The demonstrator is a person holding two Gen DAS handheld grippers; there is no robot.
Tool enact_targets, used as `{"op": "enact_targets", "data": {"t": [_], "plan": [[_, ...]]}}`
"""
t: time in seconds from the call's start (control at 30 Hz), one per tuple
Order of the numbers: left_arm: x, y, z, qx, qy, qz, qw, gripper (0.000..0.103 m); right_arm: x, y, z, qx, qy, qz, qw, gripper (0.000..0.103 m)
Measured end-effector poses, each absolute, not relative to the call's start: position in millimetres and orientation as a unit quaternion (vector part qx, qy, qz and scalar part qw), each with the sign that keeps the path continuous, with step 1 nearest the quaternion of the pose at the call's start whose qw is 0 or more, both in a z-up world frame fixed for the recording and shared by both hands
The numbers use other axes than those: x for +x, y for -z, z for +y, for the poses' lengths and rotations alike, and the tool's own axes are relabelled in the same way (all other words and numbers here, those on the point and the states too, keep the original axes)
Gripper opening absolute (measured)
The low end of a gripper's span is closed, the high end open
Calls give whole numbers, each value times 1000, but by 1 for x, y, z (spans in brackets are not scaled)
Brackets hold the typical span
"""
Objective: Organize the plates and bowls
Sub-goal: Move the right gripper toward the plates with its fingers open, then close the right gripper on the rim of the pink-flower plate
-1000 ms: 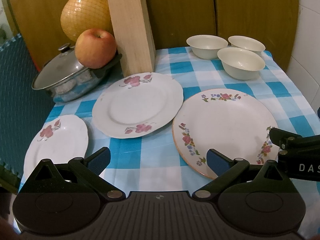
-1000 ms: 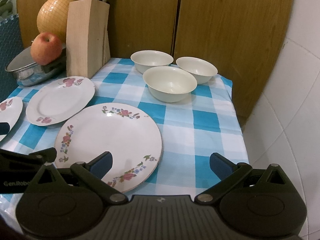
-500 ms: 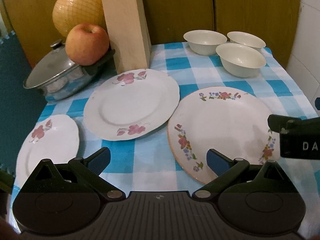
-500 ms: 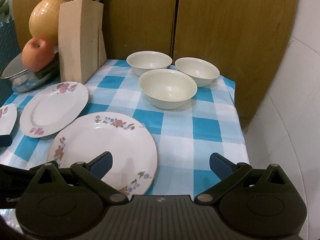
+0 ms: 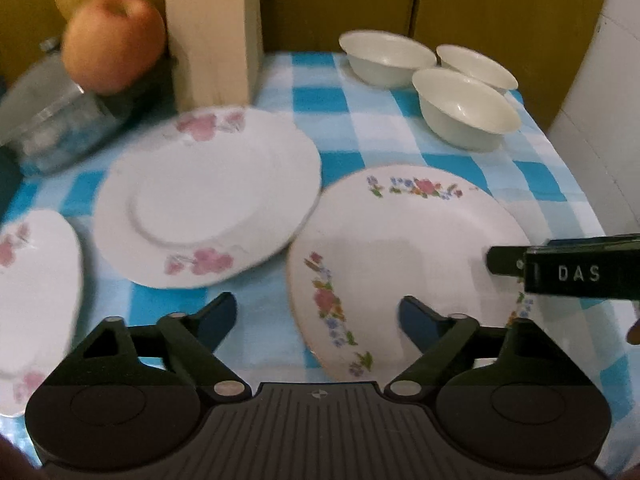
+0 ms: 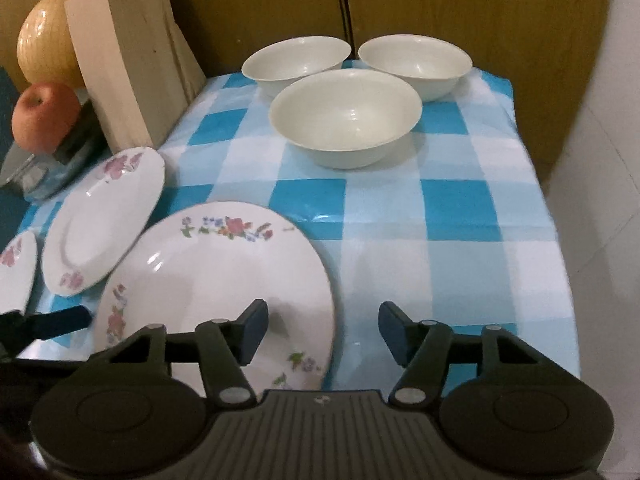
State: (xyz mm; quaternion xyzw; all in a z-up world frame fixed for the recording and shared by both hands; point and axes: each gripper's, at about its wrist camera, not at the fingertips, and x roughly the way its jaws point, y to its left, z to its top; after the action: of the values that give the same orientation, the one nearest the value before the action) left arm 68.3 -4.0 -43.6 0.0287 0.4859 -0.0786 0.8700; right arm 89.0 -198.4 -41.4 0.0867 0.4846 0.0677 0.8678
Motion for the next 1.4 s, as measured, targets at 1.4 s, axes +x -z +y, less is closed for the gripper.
{"op": "enact_targets", "data": {"t": [1.4], "plan": [[15, -7, 50, 53, 52, 422, 904, 85, 62, -1, -145, 58, -164, 436, 883, 41]]}}
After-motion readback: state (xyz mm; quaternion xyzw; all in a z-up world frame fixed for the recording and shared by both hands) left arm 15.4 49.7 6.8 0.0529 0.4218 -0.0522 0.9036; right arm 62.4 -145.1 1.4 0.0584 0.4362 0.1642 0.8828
